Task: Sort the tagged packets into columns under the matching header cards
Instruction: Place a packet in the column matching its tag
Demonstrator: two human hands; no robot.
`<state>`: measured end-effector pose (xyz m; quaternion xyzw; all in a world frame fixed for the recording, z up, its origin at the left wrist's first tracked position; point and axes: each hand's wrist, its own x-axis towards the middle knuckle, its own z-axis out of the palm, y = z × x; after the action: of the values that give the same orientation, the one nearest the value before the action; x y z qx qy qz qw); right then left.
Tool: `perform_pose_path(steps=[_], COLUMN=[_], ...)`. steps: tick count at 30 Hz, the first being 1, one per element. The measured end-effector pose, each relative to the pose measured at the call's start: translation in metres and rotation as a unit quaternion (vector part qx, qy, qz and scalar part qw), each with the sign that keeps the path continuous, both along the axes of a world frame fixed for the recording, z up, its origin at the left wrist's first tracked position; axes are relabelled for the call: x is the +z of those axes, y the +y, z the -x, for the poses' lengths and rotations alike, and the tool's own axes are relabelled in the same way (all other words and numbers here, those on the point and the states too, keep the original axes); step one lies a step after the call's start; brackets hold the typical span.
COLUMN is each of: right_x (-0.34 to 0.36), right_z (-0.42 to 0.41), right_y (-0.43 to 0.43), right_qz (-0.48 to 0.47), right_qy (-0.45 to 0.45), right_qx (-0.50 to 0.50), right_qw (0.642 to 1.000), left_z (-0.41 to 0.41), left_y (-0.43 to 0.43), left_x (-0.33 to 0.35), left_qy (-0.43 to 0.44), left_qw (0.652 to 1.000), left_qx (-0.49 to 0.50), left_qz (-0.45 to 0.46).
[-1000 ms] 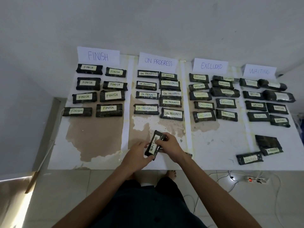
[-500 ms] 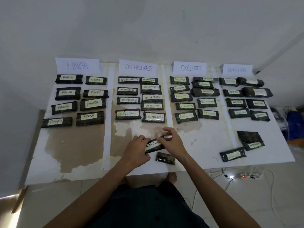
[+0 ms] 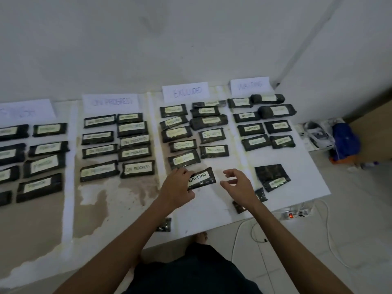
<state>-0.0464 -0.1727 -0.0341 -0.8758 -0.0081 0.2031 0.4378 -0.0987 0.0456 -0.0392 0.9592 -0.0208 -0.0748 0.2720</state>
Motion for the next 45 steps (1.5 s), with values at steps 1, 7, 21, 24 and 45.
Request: perform_pose_path(steps=[1,7,21,24,45], right_x=[-0.003,-0.021,-0.073,-0.074,0.0], right_z=[-0.008,-0.052,-0.087,-0.087,-0.141], right_y=[-0.015,-0.099,-0.19,-0.192,-0.191], right_qz=[0.01,0.133,0.285,0.301,0.006], right_qy=[-0.003,-0.053,-0.137,-0.163,0.084], right_qx=[-0.002,0.048,0.134,0.139,0.067], right_qw=[1.0,0.989,0.939,0.929,0.994], left_z=[-0.012,-0.08,-0.193,-0.195,-0.143], left_y=[-0.012,-0.086,-0.207,-0.215,-0.188], left_x=[-0.002,-0.015,-0.068,-0.076,-0.027], left_qy=[0.001,0.002,0.046,0.042,0.095], left_qw=[1.0,0.999,0.99,0.989,0.947], left_qx=[-0.007,-0.036,-0.115,-0.114,0.077], left_qz=[-0.002,-0.009,-0.072,-0.082,0.296])
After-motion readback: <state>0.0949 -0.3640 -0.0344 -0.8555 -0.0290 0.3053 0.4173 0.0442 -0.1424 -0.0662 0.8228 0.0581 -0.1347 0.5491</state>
